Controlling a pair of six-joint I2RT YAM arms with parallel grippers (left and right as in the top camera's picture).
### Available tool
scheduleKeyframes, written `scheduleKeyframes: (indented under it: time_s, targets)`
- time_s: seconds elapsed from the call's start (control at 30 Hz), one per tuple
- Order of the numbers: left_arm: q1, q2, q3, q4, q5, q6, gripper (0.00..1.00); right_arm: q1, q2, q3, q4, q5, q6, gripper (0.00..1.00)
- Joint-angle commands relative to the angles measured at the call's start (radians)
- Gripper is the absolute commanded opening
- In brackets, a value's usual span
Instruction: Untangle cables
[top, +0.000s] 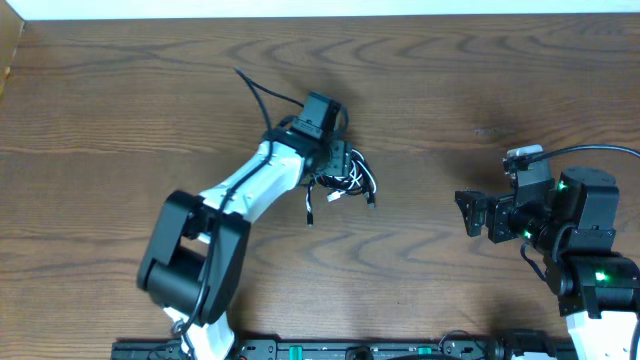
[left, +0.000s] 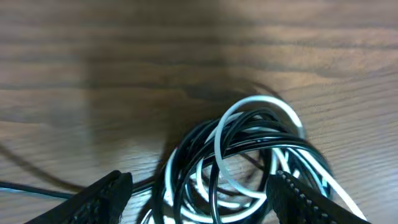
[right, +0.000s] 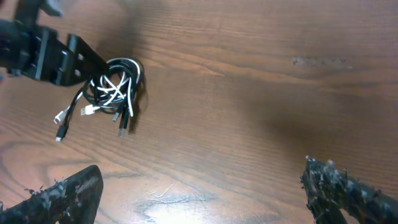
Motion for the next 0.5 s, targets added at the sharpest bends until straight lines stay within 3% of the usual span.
scheduleKeyframes:
  time_s: [0.0, 0.07, 0.27, 0.3, 0.33, 0.47]
  targets:
    - [-0.014, 0.053, 0.009, 0.0, -0.02, -0.018, 0.75, -0.003, 0.0, 0.021, -0.005, -0.013, 0.005, 0.99]
    - [-0.021, 0.067, 0.009, -0.002, -0.02, -0.018, 0.71, -0.003, 0.0, 0.021, -0.005, -0.013, 0.005, 0.99]
    - [-0.022, 0.069, 0.009, -0.006, -0.02, -0.018, 0.27, -0.003, 0.0, 0.021, -0.007, -0.013, 0.005, 0.99]
    - [-0.023, 0.069, 0.009, -0.013, -0.015, -0.018, 0.14, -0.003, 0.0, 0.021, -0.008, -0.013, 0.005, 0.99]
    - [-0.022, 0.069, 0.009, -0.018, 0.01, -0.018, 0.08, -0.003, 0.0, 0.021, -0.008, -0.013, 0.005, 0.99]
    - [-0.022, 0.061, 0.009, -0.037, 0.189, -0.021, 0.07, -0.003, 0.003, 0.02, -0.008, -0.018, 0.007, 0.99]
